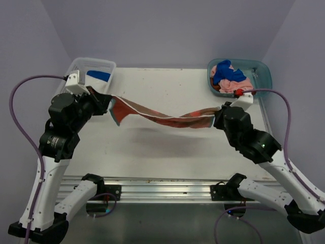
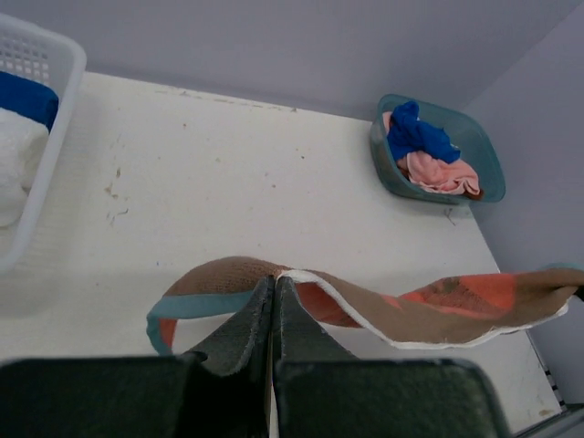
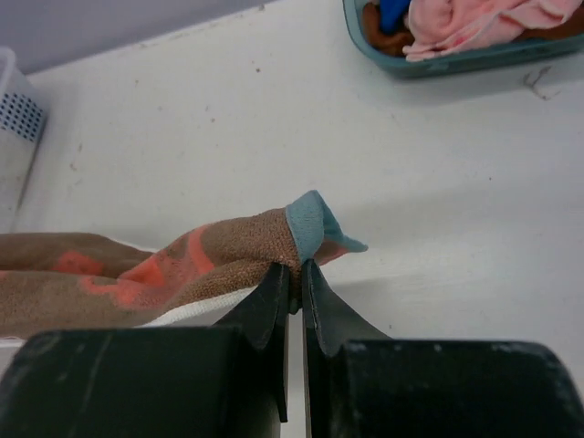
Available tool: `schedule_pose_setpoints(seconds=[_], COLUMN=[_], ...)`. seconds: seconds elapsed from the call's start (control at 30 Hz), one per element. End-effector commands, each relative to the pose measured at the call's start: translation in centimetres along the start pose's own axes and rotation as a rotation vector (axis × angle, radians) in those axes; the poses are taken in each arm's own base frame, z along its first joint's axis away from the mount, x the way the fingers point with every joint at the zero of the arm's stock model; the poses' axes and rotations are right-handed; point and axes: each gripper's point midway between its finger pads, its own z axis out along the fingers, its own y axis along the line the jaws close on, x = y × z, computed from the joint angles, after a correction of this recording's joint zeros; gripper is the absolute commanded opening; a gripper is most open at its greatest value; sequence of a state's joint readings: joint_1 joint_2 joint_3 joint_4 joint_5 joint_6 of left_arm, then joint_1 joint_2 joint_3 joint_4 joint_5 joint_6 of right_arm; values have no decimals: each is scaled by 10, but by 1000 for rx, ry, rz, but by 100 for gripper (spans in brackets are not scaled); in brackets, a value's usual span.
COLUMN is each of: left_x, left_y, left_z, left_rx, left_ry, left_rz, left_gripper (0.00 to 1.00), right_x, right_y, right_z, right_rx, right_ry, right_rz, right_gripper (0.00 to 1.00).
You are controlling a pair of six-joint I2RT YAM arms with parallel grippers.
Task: Roll the towels
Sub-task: Flatten the towel
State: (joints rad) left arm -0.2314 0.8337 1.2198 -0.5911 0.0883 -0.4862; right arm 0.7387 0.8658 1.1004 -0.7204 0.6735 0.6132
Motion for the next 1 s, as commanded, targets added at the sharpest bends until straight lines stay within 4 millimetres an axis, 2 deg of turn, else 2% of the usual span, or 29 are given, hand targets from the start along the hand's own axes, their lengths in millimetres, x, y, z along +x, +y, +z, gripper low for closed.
schedule_pose_setpoints(seconds=[0.0,0.17,0.2,0.4,0.53,0.57,0.63,0.67,0.77,0.8,0.83,0.87,0.9,0.93,0.97], left_x=[-32,-32,-34,-36,-29,-25,-12,6,35,52,60,66,85,92,97], left_y=[-15,-22,-27,-35,-40,-39,-36,-27,-5,13,21,28,44,53,58], left_z=[-21,-48,-59,-102,-119,-120,-116,-105,-81,-63,-55,-45,-26,-17,-6], left_rx=[45,88,115,161,191,195,201,187,118,50,18,-7,-70,-106,-126], left_ry=[-113,-139,-160,-219,-220,-213,-190,-152,-89,-47,-25,-5,59,85,98], left_rz=[33,56,65,108,98,91,59,36,8,-3,-13,-16,-20,-25,-22], left_gripper=[0,0,0,0,0,0,0,0,0,0,0,0,0,0,0], right_x=[-37,-58,-60,-55,-46,-38,-29,-16,7,25,31,48,56,61,63], right_y=[-24,-43,-45,-61,-62,-62,-64,-66,-66,-72,-74,-74,-74,-75,-67], right_z=[-31,-68,-73,-99,-109,-107,-104,-95,-76,-61,-53,-35,-25,-16,-5], right_rx=[35,-10,-18,-58,-93,-95,-86,-66,-28,24,55,104,140,174,173], right_ry=[-85,-129,-130,-93,-45,-20,-2,10,36,55,59,86,101,104,98], right_rz=[-21,31,34,41,65,54,65,60,40,4,-15,-58,-87,-116,-116], right_gripper=[0,0,0,0,0,0,0,0,0,0,0,0,0,0,0])
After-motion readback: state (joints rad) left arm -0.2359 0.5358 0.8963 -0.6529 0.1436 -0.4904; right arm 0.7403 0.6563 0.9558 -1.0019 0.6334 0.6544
